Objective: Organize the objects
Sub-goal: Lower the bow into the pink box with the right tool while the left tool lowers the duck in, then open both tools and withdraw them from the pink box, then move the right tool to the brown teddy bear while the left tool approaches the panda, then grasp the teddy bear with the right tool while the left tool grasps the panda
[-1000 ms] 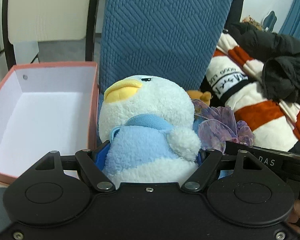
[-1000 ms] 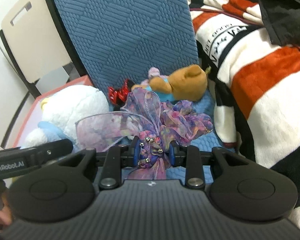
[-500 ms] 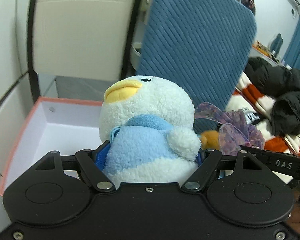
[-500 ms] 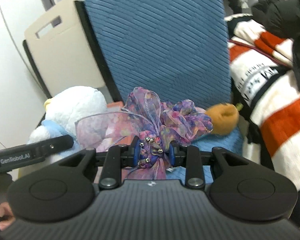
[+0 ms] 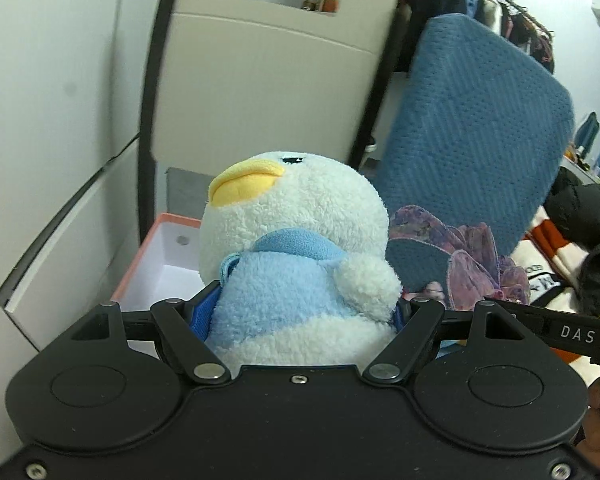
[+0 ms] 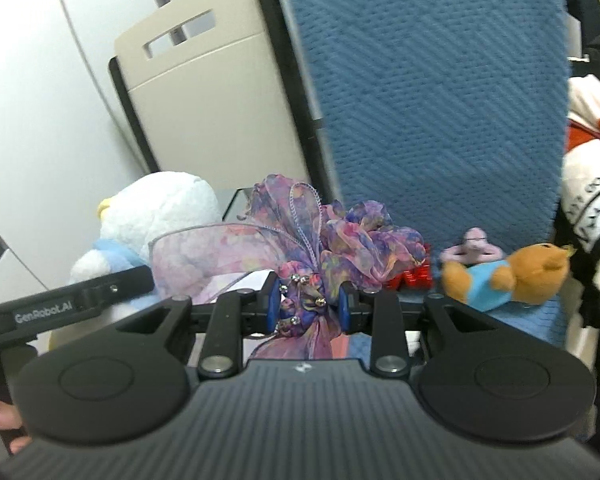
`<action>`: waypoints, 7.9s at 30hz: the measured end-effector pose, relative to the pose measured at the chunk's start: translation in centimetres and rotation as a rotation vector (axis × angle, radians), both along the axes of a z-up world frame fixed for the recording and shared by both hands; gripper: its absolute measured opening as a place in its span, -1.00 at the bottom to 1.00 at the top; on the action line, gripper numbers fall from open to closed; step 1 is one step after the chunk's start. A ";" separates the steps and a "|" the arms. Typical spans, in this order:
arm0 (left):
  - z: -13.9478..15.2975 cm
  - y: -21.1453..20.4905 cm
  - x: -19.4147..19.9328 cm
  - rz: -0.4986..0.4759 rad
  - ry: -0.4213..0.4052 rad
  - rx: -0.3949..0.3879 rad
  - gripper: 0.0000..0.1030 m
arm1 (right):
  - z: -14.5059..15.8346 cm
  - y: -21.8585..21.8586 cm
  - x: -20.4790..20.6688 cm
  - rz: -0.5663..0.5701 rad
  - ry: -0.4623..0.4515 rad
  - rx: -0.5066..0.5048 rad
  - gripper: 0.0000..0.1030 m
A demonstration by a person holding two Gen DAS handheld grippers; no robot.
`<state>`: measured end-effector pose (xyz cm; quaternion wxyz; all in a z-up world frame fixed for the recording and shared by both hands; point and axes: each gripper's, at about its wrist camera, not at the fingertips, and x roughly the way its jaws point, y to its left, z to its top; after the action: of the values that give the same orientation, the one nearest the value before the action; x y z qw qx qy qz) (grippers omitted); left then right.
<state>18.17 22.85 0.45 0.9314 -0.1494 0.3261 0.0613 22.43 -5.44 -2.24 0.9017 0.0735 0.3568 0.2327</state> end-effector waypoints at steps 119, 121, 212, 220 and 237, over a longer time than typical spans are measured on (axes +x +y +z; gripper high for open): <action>-7.0 -20.1 -5.2 -0.287 0.071 0.005 0.64 | -9.5 -18.8 -9.6 -0.209 0.015 0.063 0.67; -7.4 -20.3 -5.0 -0.290 0.074 0.017 0.64 | -9.9 -19.1 -9.5 -0.218 0.017 0.070 0.67; -22.6 -24.1 10.0 -0.174 0.358 -0.053 -0.20 | -24.0 -17.9 16.1 -0.364 0.404 0.431 -0.20; -22.0 -23.6 7.9 -0.205 0.370 -0.054 -0.19 | -21.2 -18.0 12.7 -0.315 0.296 0.255 -0.93; -22.4 -22.5 6.7 -0.155 0.362 -0.146 0.21 | -23.6 -19.9 12.3 -0.462 0.472 0.492 0.30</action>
<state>24.91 0.38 -21.91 0.8461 -0.1775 0.5025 -0.0087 34.75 -25.32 -25.86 0.7792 0.4166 0.4615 0.0792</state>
